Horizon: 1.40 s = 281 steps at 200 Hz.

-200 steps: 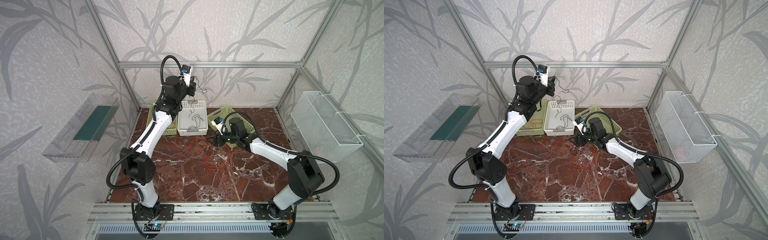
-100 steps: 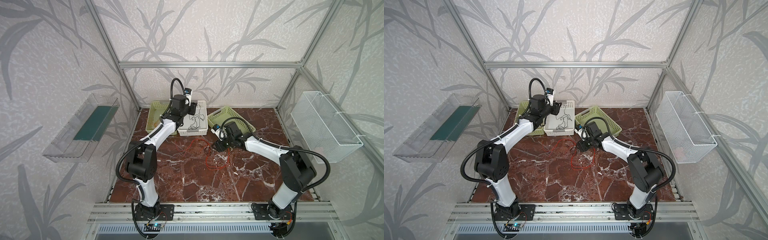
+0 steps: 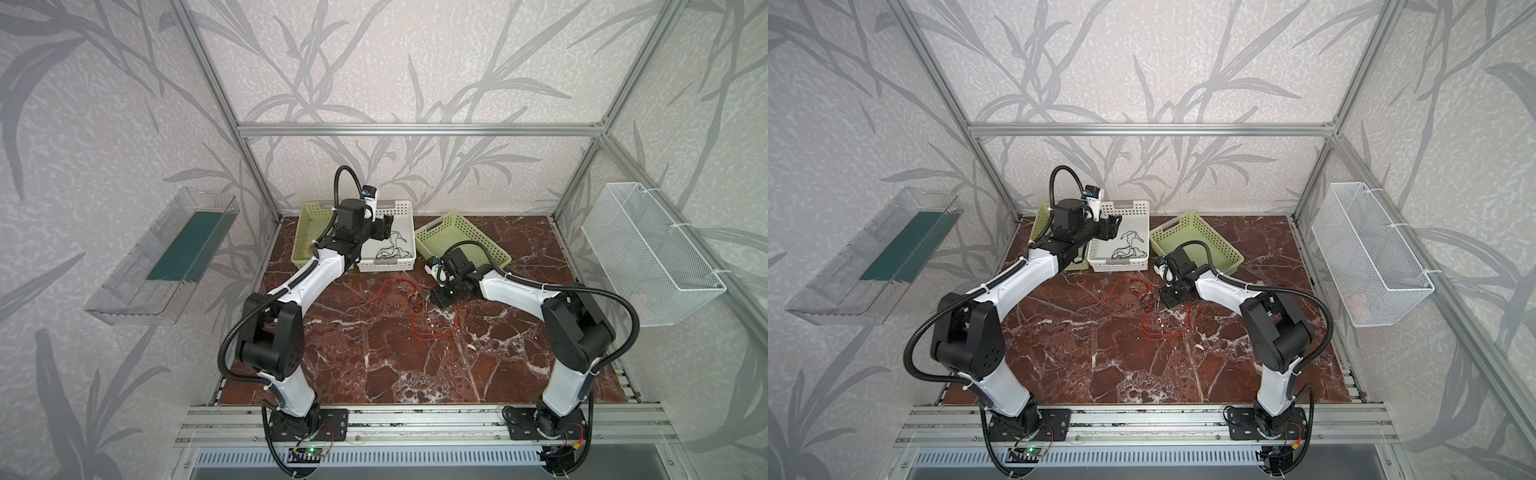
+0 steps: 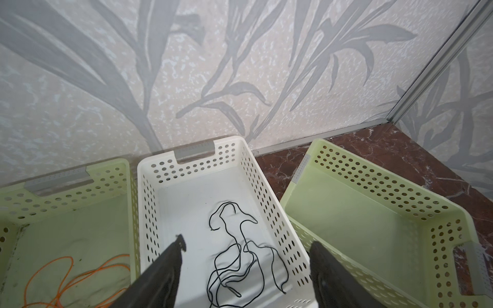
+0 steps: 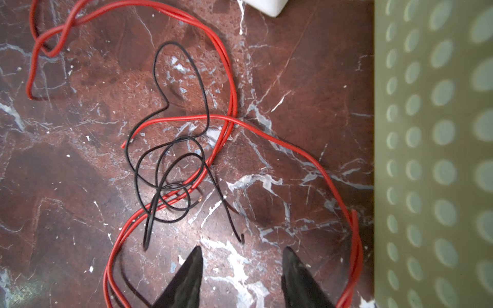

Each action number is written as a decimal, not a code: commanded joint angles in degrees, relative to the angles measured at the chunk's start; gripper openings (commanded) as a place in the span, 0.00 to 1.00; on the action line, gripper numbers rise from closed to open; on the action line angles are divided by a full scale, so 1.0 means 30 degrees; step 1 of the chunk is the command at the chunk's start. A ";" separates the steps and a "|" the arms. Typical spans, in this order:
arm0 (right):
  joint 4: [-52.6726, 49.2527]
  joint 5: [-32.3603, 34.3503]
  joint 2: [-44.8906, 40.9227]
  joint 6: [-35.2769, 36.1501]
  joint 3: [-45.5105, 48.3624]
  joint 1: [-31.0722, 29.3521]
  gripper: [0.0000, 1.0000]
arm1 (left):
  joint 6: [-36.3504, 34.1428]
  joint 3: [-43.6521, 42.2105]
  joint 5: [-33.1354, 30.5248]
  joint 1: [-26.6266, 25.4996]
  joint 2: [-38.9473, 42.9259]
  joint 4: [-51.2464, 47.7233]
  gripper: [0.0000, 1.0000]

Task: Untangle the cables

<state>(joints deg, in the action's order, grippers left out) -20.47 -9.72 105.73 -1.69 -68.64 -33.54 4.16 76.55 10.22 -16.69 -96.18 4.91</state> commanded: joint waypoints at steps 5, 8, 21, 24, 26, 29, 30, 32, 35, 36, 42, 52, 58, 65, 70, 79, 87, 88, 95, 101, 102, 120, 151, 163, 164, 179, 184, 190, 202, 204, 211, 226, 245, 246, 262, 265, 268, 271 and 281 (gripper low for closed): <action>-0.0811 -0.1179 0.1359 -0.0354 -0.1168 0.0024 0.43 | 0.0297 -0.0952 0.0903 0.0125 0.1832 0.0622 0.76; -0.0869 -0.1247 0.1492 -0.0349 -0.1252 0.0022 0.42 | 0.0262 -0.1079 0.0971 0.0118 0.1966 0.0624 0.76; -0.1147 -0.1698 0.1999 -0.0175 -0.1693 0.0021 0.34 | 0.0114 -0.1638 0.1243 0.0120 0.2740 0.0606 0.76; -0.1212 -0.1773 0.2081 -0.0165 -0.1761 0.0036 0.33 | 0.0067 -0.1772 0.1310 0.0129 0.2918 0.0593 0.76; -0.1243 -0.1830 0.2124 -0.0130 -0.1803 0.0030 0.32 | 0.0038 -0.1872 0.1391 0.0117 0.3022 0.0584 0.76; -0.1260 -0.1878 0.2159 -0.0119 -0.1841 0.0019 0.31 | -0.0056 -0.1988 0.1456 0.0114 0.3199 0.0528 0.76; -0.1262 -0.1898 0.2163 -0.0129 -0.1858 0.0033 0.30 | -0.0063 -0.2020 0.1486 0.0114 0.3230 0.0515 0.76; -0.1263 -0.1913 0.2167 -0.0114 -0.1871 0.0036 0.28 | -0.0104 -0.2095 0.1560 0.0128 0.3320 0.0484 0.76; -0.1248 -0.1950 0.2168 -0.0070 -0.1860 0.0042 0.26 | -0.0213 -0.2196 0.1653 0.0115 0.3456 0.0387 0.76; -0.1226 -0.1949 0.2168 -0.0060 -0.1853 0.0030 0.26 | -0.0244 -0.2211 0.1731 0.0114 0.3505 0.0343 0.76; -0.1016 -0.1984 0.2044 -0.0064 -0.1728 0.0045 0.21 | -0.0428 -0.2371 0.1994 0.0112 0.3781 0.0108 0.76; -0.0538 -0.2040 0.1722 0.0000 -0.1458 0.0024 0.14 | -0.0687 -0.2717 0.2480 0.0113 0.4226 -0.0275 0.76; -0.0337 -0.1943 0.1476 -0.0037 -0.1354 0.0036 0.10 | -0.0819 -0.3020 0.2763 0.0088 0.4549 -0.0366 0.76; -0.0221 -0.1811 0.1107 -0.0122 -0.1248 0.0019 0.05 | -0.0968 -0.3587 0.3145 0.0069 0.4982 -0.0203 0.76; -0.0182 -0.1776 0.0853 -0.0119 -0.1208 0.0003 0.02 | -0.1053 -0.4089 0.3414 0.0034 0.5328 0.0042 0.76; -0.0219 -0.1488 0.0206 -0.0083 -0.1129 -0.0022 0.00 | -0.1149 -0.4995 0.3837 -0.0031 0.5972 0.0608 0.76; -0.0351 -0.1244 -0.0496 -0.0049 -0.1141 -0.0069 0.00 | -0.1280 -0.5724 0.4360 -0.0091 0.6510 0.0986 0.76; -0.0382 -0.1215 -0.0585 -0.0035 -0.1142 -0.0069 0.00 | -0.1290 -0.5792 0.4417 -0.0135 0.6556 0.1023 0.76; -0.0599 -0.1150 -0.1294 0.0064 -0.1256 -0.0072 0.00 | -0.1369 -0.6320 0.4793 -0.0284 0.7005 0.1199 0.76; -0.0802 -0.1156 -0.1924 0.0154 -0.1379 -0.0076 0.00 | -0.1474 -0.6692 0.5081 -0.0416 0.7314 0.1288 0.76; -0.0827 -0.1156 -0.2031 0.0169 -0.1393 -0.0073 0.00 | -0.1504 -0.6745 0.5115 -0.0459 0.7353 0.1291 0.76; -0.1186 -0.1453 -0.3988 0.0302 -0.1945 -0.0113 0.00 | -0.2168 -0.7554 0.5624 -0.1330 0.7988 0.1398 0.76; -0.0347 -0.2531 -0.6362 0.0125 -0.2451 -0.0362 0.00 | -0.2853 -0.8107 0.6408 -0.3314 0.8146 0.2237 0.78; -0.0152 -0.3212 -0.6826 0.0288 -0.2735 -0.0529 0.00 | -0.2705 -0.8195 0.6835 -0.3807 0.7837 0.3045 0.78; -0.0136 -0.3253 -0.6856 0.0294 -0.2759 -0.0563 0.00 | -0.2691 -0.8199 0.6871 -0.3854 0.7820 0.3136 0.78; -0.0302 -0.3682 -0.7086 0.0454 -0.3228 -0.0716 0.00 | -0.2267 -0.8077 0.7107 -0.4204 0.7268 0.4031 0.79; -0.0412 -0.3732 -0.7119 0.0504 -0.3370 -0.0745 0.00 | -0.2127 -0.7965 0.7161 -0.4340 0.7080 0.4194 0.79; -0.0534 -0.3763 -0.7162 0.0548 -0.3520 -0.0772 0.00 | -0.2038 -0.7826 0.7202 -0.4487 0.6918 0.4401 0.79; -0.0570 -0.3763 -0.7313 0.0565 -0.3662 -0.0774 0.00 | -0.2122 -0.7531 0.7008 -0.4825 0.6639 0.4560 0.79; -0.0555 -0.3763 -0.7343 0.0565 -0.3662 -0.0774 0.00 | -0.2150 -0.7472 0.6932 -0.4849 0.6633 0.4535 0.79; -0.0479 -0.3791 -0.7460 0.0565 -0.3690 -0.0796 0.00 | -0.2387 -0.7298 0.6639 -0.5045 0.6522 0.4305 0.80; -0.0331 -0.3950 -0.7743 0.0565 -0.3707 -0.0810 0.00 | -0.3098 -0.7068 0.5949 -0.5299 0.6497 0.3583 0.79; -0.0197 -0.4424 -0.7967 0.0474 -0.3721 -0.0803 0.00 | -0.3826 -0.7170 0.5386 -0.5479 0.6627 0.3195 0.79; -0.0188 -0.4445 -0.7968 0.0461 -0.3736 -0.0803 0.00 | -0.3867 -0.7174 0.5355 -0.5481 0.6629 0.3167 0.79; -0.0279 -0.4769 -0.7999 0.0353 -0.3855 -0.0820 0.00 | -0.4835 -0.7172 0.4795 -0.5733 0.6759 0.2701 0.78; -0.0290 -0.4838 -0.7998 0.0344 -0.3914 -0.0812 0.00 | -0.4998 -0.7192 0.4709 -0.5810 0.6749 0.2623 0.78; -0.0354 -0.4883 -0.7976 0.0306 -0.3972 -0.0807 0.00 | -0.5168 -0.7176 0.4596 -0.5860 0.6748 0.2574 0.77; -0.0399 -0.4965 -0.7970 0.0272 -0.4027 -0.0803 0.00 | -0.5321 -0.7178 0.4464 -0.5929 0.6759 0.2523 0.77; -0.0604 -0.5374 -0.7882 0.0213 -0.4262 -0.0803 0.00 | -0.5821 -0.7099 0.4196 -0.6067 0.6741 0.2335 0.69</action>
<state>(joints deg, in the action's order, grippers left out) -21.30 -22.48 84.14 -0.62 -78.94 -35.83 -7.86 53.28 25.78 -33.87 -76.79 13.72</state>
